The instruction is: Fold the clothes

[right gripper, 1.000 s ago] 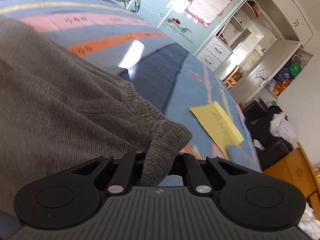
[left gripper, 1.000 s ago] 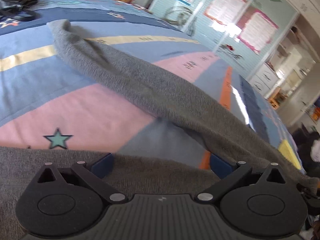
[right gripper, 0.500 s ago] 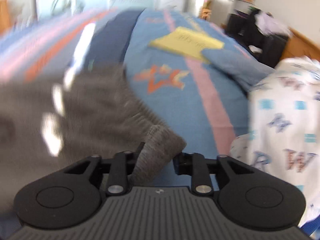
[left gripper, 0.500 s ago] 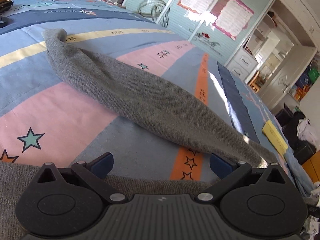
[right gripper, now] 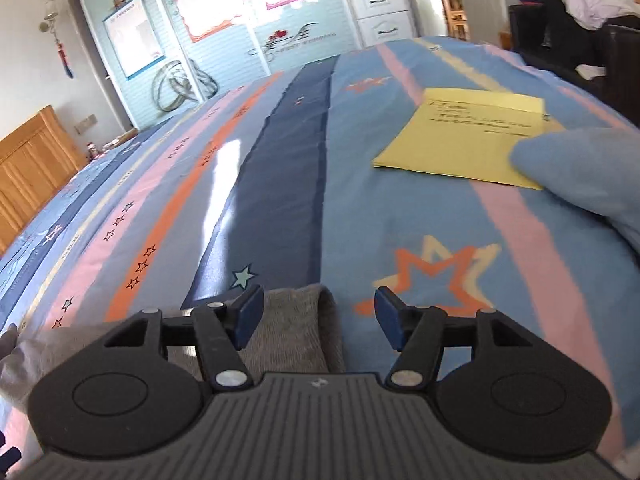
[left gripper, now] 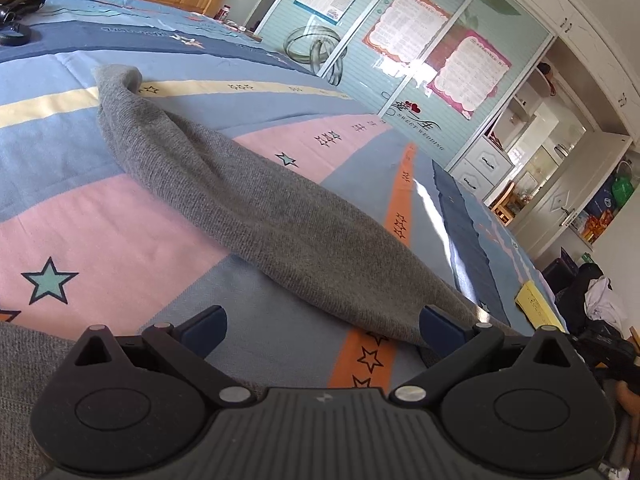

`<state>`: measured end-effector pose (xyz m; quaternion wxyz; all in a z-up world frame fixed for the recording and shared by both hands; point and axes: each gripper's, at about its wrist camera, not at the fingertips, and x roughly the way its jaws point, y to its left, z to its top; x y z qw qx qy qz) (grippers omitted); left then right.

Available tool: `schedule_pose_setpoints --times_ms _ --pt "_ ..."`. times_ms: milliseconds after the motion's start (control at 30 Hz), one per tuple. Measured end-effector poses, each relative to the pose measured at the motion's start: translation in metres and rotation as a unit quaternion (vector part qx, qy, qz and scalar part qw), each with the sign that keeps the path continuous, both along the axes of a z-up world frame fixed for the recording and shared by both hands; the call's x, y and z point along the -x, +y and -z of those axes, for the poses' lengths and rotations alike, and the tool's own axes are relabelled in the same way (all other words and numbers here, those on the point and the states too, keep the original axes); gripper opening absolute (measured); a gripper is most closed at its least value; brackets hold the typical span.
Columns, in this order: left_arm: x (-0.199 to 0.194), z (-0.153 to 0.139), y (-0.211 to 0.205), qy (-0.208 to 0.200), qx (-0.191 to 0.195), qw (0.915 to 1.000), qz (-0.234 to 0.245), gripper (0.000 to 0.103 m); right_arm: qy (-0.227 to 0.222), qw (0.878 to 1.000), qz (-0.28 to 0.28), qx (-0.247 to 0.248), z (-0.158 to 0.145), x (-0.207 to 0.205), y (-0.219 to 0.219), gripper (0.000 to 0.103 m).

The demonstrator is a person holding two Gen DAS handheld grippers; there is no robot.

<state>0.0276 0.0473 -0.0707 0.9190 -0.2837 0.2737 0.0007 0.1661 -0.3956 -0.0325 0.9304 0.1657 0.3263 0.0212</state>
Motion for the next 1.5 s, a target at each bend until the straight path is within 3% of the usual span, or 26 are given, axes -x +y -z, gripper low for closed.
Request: schedule_pose_setpoints --times_ms 100,200,467,500,533,600,667,700,767,800,933,967,1033,1133,1167,1200,1233,1267,1400,1467,1500 --pt "-0.002 0.002 -0.002 0.0 -0.004 1.0 0.002 0.102 0.025 0.999 -0.03 -0.006 0.022 -0.026 0.002 0.063" --pt "-0.004 0.005 -0.002 0.005 -0.002 1.0 0.001 0.102 0.069 0.997 -0.04 0.022 0.044 -0.045 0.013 0.065" --pt "-0.005 0.008 -0.006 0.011 -0.011 0.9999 0.004 0.102 0.058 0.982 -0.144 -0.108 0.06 -0.041 -0.009 0.065" --pt "-0.005 0.009 -0.007 0.011 -0.012 0.9999 0.004 0.102 0.057 0.981 -0.143 -0.119 0.061 -0.042 -0.012 0.063" --pt "-0.006 0.009 -0.007 0.011 -0.013 0.9998 0.004 0.102 0.057 0.98 -0.142 -0.129 0.062 -0.043 -0.015 0.054" --pt "-0.006 0.009 -0.007 0.011 -0.015 0.9998 0.002 0.102 0.062 0.987 -0.121 -0.083 0.058 -0.047 -0.008 0.032" --pt "-0.005 0.009 -0.007 0.011 -0.016 0.9998 0.0 0.102 0.061 0.99 -0.13 0.008 0.05 -0.048 0.02 0.028" --pt "-0.005 0.009 -0.007 0.011 -0.016 0.9998 -0.002 0.102 0.058 0.984 -0.146 0.087 0.047 -0.046 0.043 0.028" --pt "-0.004 0.008 -0.006 0.006 -0.016 0.9998 -0.005 0.102 0.044 0.953 -0.176 0.243 0.042 -0.039 0.089 0.027" --pt "-0.003 0.007 -0.006 0.002 -0.015 0.9999 -0.007 0.102 0.027 0.928 -0.19 0.321 0.041 -0.033 0.111 0.027" --pt "0.006 -0.001 -0.002 -0.034 -0.01 0.9991 -0.022 0.102 -0.048 0.85 -0.166 0.497 0.028 -0.021 0.15 0.025" --pt "0.008 -0.002 -0.001 -0.042 -0.01 0.9988 -0.024 0.102 -0.052 0.851 -0.147 0.502 0.023 -0.028 0.144 0.024" --pt "0.008 -0.003 -0.001 -0.045 -0.011 0.9987 -0.02 0.102 -0.029 0.863 -0.089 0.497 0.019 -0.054 0.12 0.016" --pt "0.005 -0.001 -0.001 -0.031 -0.004 0.9994 -0.015 0.102 0.035 0.896 -0.017 0.443 0.03 -0.091 0.072 0.017" --pt "0.004 0.0 -0.001 -0.027 -0.002 0.9995 -0.013 0.102 0.042 0.9 -0.011 0.434 0.037 -0.096 0.069 0.021" --pt "0.003 0.0 -0.001 -0.024 -0.002 0.9997 -0.011 0.102 0.049 0.904 -0.005 0.425 0.044 -0.1 0.066 0.037" --pt "0.002 0.001 0.0 -0.021 -0.002 0.9997 -0.009 0.102 0.055 0.908 0.001 0.416 0.051 -0.104 0.062 0.038" --pt "0.001 0.001 -0.001 -0.016 -0.004 0.9998 -0.007 0.102 0.065 0.927 -0.01 0.37 0.053 -0.106 0.058 0.038" --pt "-0.001 0.001 -0.001 -0.004 -0.014 0.9999 -0.003 0.102 0.045 0.969 0.008 0.242 0.03 -0.076 0.041 0.047" --pt "0.0 -0.001 0.0 -0.006 -0.014 0.9999 -0.003 0.102 0.008 0.983 0.027 0.182 0.009 -0.037 0.035 0.051" --pt "0.001 -0.002 0.001 -0.008 -0.015 0.9998 -0.003 0.102 -0.012 0.987 0.035 0.158 0.0 -0.013 0.032 0.058"
